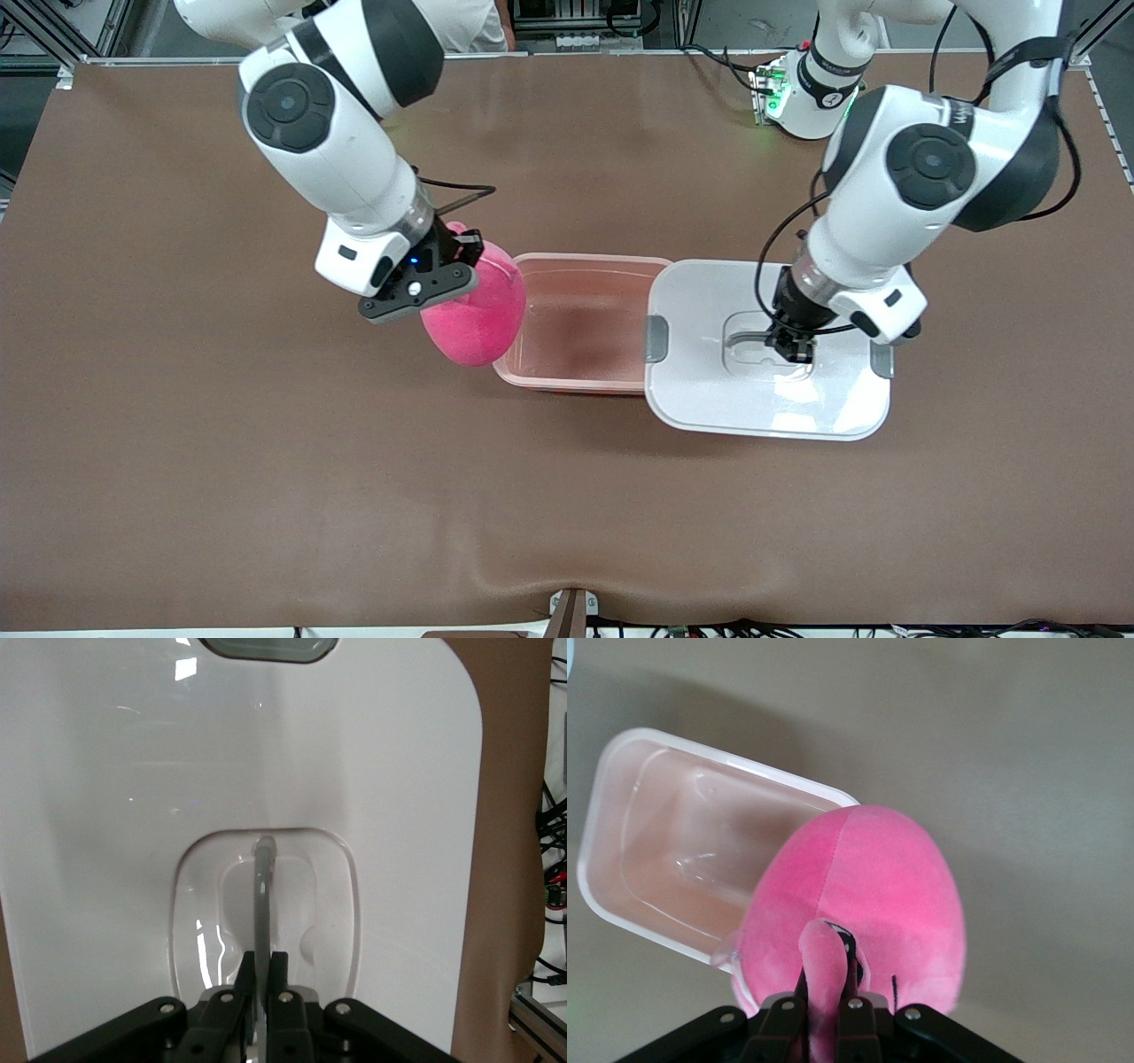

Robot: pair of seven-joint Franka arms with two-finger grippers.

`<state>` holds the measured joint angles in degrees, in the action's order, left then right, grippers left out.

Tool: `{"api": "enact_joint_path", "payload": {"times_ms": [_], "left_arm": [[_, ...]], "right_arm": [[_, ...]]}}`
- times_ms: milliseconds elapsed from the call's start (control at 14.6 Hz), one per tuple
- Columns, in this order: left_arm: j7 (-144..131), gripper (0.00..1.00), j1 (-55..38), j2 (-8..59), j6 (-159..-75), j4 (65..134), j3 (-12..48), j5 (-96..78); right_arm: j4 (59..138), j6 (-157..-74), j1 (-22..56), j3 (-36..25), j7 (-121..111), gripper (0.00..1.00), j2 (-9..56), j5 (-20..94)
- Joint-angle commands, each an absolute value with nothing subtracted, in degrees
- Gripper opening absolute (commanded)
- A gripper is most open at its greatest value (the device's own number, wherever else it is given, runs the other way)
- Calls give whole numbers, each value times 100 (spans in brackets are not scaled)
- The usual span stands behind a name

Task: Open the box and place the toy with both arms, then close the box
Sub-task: 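Lower the pink plush into the open pink box with the right gripper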

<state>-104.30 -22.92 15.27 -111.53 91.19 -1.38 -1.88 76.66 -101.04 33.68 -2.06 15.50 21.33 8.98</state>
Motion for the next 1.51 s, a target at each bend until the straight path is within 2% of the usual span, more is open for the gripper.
{"api": "enact_joint_path", "payload": {"times_ms": [0, 137, 549, 1442], "left_arm": [[-10030, 0, -2119, 897, -11627, 10053, -79, -325], [-9809, 0, -1943, 756, -11733, 10274, -79, -377], [-9809, 0, -1925, 712, -11742, 10292, -79, -448], [-9756, 0, -1925, 729, -11742, 10301, -70, -448]], "right_arm": [[6856, -10011, 3699, -272, 2231, 0, 2785, 984], [6768, -10020, 3762, -264, 2320, 0, 2891, 1002], [6452, -10072, 3937, -255, 2882, 0, 3260, 1011], [6477, -10476, 4131, -264, 3577, 0, 3735, 1011]]}}
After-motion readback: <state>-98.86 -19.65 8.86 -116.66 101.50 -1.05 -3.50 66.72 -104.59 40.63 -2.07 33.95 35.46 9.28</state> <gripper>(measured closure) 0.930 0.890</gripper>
